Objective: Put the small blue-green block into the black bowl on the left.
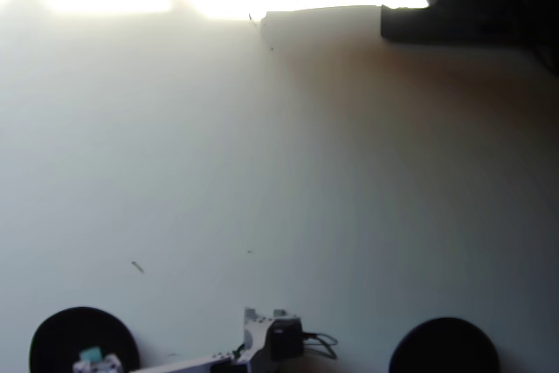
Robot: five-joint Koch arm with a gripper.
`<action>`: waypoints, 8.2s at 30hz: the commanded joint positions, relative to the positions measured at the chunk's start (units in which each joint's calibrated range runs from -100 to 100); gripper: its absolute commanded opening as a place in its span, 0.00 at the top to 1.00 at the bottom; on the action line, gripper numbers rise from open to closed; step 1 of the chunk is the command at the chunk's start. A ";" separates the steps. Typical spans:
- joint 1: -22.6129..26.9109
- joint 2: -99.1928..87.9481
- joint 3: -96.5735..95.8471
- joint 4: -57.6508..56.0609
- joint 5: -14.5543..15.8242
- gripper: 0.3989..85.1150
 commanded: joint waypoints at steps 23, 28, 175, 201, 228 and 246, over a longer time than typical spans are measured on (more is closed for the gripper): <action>-9.82 -10.65 -11.35 7.84 -5.42 0.41; -21.98 -25.11 -30.11 22.02 -6.64 0.41; -55.78 -38.18 -115.88 98.47 -4.15 0.43; -55.78 -38.18 -115.88 98.47 -4.15 0.43; -55.78 -38.18 -115.88 98.47 -4.15 0.43; -55.78 -38.18 -115.88 98.47 -4.15 0.43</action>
